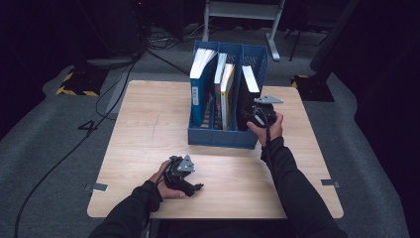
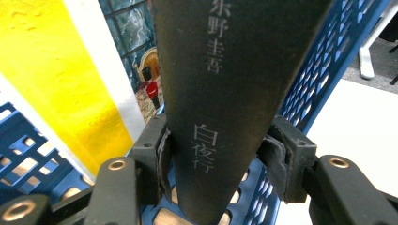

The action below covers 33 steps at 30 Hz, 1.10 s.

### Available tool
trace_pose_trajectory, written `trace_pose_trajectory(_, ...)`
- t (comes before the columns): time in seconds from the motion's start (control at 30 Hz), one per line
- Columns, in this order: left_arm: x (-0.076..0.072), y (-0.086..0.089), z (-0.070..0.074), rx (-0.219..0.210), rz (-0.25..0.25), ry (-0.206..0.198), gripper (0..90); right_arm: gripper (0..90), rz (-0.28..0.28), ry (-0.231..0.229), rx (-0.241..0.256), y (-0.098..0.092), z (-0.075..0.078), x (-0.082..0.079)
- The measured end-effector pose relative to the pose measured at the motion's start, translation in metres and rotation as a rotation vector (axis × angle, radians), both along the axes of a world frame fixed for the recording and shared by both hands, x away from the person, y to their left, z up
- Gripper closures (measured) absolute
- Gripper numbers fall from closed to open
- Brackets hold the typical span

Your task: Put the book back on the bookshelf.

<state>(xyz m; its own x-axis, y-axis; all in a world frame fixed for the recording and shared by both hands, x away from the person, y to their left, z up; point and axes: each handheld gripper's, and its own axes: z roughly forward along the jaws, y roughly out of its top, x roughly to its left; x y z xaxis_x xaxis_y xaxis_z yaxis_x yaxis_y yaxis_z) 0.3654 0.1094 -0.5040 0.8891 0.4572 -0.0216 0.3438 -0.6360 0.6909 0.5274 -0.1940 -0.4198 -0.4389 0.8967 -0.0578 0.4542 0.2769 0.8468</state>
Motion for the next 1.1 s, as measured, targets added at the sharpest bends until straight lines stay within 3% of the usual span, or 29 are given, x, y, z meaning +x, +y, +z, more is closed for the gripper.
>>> trace_pose_trajectory(0.3, 0.000, 0.000, 0.000, 0.000, -0.002, 0.000, 15.5, 47.2, -0.016, 0.005, -0.004, 0.003, 0.000, 0.010)
trace_pose_trajectory(0.6, 0.000, 0.000, 0.000, 0.000, -0.002, 0.000, 15.5, 47.3, -0.004, 0.021, 0.002, 0.000, 0.001, 0.008)
trace_pose_trajectory(0.8, 0.000, 0.000, 0.000, 0.000, -0.002, 0.000, 15.5, 48.0, 0.022, 0.017, -0.033, -0.002, 0.005, 0.001)
trace_pose_trajectory(1.1, 0.000, 0.000, 0.000, 0.002, -0.002, 0.000, 15.5, 41.7, 0.084, 0.027, -0.090, -0.008, 0.014, -0.010)
